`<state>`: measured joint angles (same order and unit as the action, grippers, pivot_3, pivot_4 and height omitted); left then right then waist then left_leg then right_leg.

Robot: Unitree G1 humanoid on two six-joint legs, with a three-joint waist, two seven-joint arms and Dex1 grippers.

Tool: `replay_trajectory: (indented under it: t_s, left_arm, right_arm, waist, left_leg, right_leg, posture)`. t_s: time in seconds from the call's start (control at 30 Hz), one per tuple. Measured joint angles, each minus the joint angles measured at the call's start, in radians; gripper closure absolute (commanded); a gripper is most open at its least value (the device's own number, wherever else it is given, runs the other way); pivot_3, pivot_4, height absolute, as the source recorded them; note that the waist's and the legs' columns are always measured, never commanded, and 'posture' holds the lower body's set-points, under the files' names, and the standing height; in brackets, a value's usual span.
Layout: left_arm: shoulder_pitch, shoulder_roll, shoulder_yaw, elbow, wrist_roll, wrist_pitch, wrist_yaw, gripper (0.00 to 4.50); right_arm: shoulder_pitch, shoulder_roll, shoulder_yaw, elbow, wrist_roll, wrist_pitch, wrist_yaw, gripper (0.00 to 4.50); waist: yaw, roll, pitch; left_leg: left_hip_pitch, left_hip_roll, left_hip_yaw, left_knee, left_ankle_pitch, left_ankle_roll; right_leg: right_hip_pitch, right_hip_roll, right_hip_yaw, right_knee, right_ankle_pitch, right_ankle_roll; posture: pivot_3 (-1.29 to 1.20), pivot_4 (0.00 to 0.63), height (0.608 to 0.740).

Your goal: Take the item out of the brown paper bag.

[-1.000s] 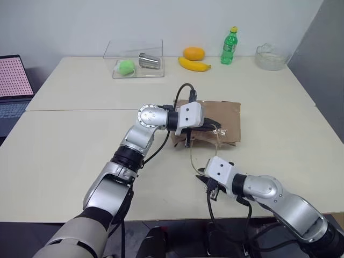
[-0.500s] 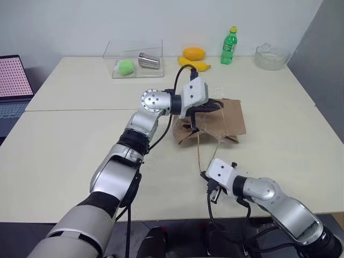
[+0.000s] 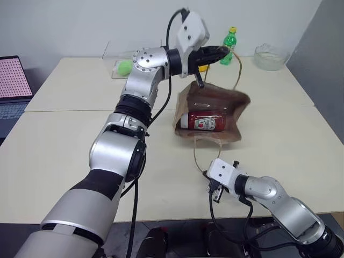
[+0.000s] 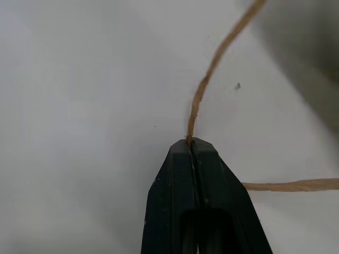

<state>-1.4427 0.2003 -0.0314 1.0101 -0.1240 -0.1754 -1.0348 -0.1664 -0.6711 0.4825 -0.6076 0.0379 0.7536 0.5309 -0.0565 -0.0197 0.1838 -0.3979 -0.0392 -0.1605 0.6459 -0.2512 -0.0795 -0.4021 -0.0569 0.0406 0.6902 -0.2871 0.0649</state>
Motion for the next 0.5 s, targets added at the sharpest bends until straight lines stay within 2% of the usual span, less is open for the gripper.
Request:
replay_trajectory:
  t_s: [0.17,0.2,0.3,0.5]
  left_arm:
    - [0.015,0.007,-0.001,0.004,-0.002,0.019,-0.073,4.5]
    - [0.028,0.012,-0.001,-0.016,-0.007,0.032,-0.104,4.5]
    - [0.07,0.017,-0.004,-0.085,-0.023,0.067,-0.179,4.5]
    - [0.159,0.032,-0.013,-0.239,-0.054,0.178,-0.246,4.5]
  right_arm:
    - [-0.003,0.018,-0.01,0.005,-0.027,-0.008,-0.007,4.47]
    - [0.001,0.032,-0.019,0.004,-0.026,-0.008,-0.011,4.32]
    - [0.02,0.064,-0.053,0.0,-0.024,0.005,-0.03,3.61]
    - [0.045,0.048,-0.156,-0.162,-0.004,0.122,-0.031,1.54]
  waist:
    - [-0.001,0.0,0.0]
    - [-0.003,0.0,0.0]
    - [-0.003,0.0,0.0]
    - [-0.001,0.0,0.0]
  left_leg:
    - [0.0,0.0,0.0,0.0,0.0,0.0]
    - [0.0,0.0,0.0,0.0,0.0,0.0]
    - [0.0,0.0,0.0,0.0,0.0,-0.001]
    - [-0.001,0.0,-0.001,0.0,0.001,-0.001]
  right_leg:
    - [0.0,0.0,0.0,0.0,0.0,0.0]
    - [0.0,0.0,0.0,0.001,0.0,0.0]
    - [-0.001,0.0,0.0,0.002,0.0,0.0]
    - [-0.002,0.0,0.0,0.002,0.0,0.0]
  posture:
    - [0.0,0.15,0.74]
    - [0.0,0.15,0.74]
    - [0.0,0.15,0.74]
    - [0.0,0.15,0.74]
